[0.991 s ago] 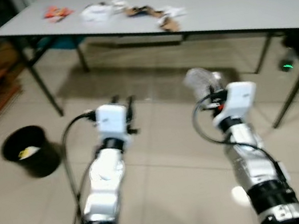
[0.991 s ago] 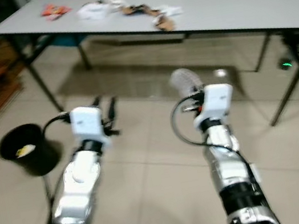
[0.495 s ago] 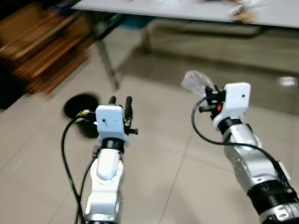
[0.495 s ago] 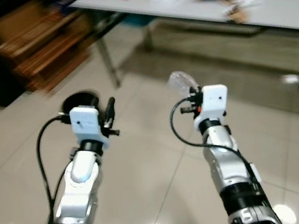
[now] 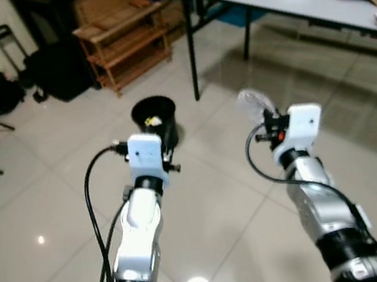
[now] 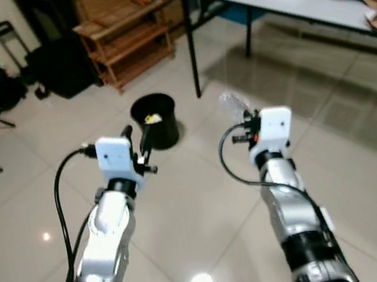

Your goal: Picking trash to rubbish bin

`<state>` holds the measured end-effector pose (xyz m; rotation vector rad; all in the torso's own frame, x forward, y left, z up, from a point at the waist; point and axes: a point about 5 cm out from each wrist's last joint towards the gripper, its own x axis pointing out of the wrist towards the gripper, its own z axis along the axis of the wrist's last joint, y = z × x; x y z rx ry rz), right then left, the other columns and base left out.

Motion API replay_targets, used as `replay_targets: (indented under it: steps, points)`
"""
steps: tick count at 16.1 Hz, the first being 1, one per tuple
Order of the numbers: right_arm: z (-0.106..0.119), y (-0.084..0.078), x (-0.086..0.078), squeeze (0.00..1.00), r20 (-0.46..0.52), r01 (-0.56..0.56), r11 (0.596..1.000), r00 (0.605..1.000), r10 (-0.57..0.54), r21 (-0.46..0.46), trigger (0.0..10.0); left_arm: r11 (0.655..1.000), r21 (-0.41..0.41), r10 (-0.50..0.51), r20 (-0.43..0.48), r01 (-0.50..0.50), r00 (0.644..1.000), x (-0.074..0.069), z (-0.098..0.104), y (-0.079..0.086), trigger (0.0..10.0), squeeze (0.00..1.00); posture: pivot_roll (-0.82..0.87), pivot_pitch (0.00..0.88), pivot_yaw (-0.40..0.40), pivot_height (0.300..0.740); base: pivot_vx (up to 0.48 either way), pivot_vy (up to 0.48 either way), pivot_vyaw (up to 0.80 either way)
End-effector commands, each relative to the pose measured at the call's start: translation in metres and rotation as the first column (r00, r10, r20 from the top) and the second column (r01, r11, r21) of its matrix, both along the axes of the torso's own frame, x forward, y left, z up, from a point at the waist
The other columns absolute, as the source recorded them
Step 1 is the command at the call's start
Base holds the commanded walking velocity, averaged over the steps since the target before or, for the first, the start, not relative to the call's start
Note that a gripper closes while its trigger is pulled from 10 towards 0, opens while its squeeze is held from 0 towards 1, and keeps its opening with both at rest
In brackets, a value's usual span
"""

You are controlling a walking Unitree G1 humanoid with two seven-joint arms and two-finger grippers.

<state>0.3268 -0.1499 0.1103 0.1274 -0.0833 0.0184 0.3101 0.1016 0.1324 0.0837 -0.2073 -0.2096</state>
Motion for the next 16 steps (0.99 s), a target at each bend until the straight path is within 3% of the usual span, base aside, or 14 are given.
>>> replay_targets:
  steps: [1,5,16]
  points:
    - [0.0017,0.0058,0.001,0.0,0.0,-0.017,1.0,1.0,0.017,0.015,10.0,1.0,-0.003,0.014,-0.015,-0.014,1.0,-0.0006,-0.0024,0.0061,10.0,0.0,-0.02,0.065,0.019,0.74,0.0,0.0,0.8]
    - [0.0039,0.0068,0.0013,0.0,0.017,-0.027,0.997,1.0,0.026,0.065,10.0,1.0,-0.002,0.017,-0.029,-0.017,0.999,0.0006,-0.0035,0.0071,10.0,0.0,-0.02,0.06,0.019,0.74,0.0,0.0,0.35]
    - [0.0004,0.0117,0.0012,0.0,-0.006,-0.059,0.997,0.998,0.059,0.052,10.0,1.0,0.007,0.013,-0.036,-0.012,0.999,0.001,-0.0046,0.0071,10.0,0.0,-0.02,0.041,0.02,0.74,0.455,0.0,0.0]
